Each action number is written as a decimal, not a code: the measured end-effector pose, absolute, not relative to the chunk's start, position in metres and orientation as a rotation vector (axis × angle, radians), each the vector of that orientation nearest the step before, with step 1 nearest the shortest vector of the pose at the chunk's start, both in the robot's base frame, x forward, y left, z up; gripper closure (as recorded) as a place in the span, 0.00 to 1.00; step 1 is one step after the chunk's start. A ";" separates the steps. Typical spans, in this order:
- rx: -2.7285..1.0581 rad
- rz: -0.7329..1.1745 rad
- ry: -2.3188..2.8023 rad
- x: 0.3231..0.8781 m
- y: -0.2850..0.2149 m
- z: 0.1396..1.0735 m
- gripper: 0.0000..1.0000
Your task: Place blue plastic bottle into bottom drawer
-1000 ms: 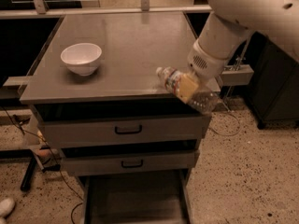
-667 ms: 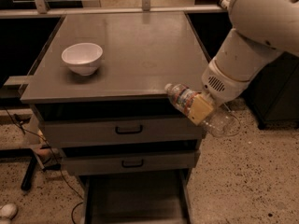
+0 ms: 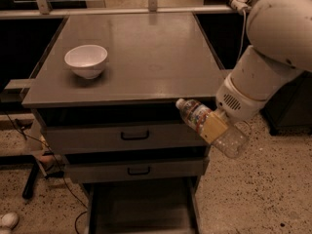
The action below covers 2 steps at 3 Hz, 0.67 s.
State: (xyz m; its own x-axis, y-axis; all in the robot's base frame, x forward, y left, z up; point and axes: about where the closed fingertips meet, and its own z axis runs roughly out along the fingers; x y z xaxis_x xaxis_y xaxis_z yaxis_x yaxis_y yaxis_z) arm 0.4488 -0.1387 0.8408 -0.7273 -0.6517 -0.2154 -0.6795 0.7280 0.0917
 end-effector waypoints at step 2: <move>-1.093 0.418 2.954 0.380 -0.127 0.712 1.00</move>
Offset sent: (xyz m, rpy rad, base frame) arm -0.1046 0.0187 -0.2181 0.0123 0.3825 0.0054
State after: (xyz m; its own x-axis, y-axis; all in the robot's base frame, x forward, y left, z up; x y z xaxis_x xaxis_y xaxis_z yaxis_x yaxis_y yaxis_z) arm 0.3797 -0.1268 0.7121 -0.7629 -0.6441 -0.0568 -0.6346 0.7290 0.2567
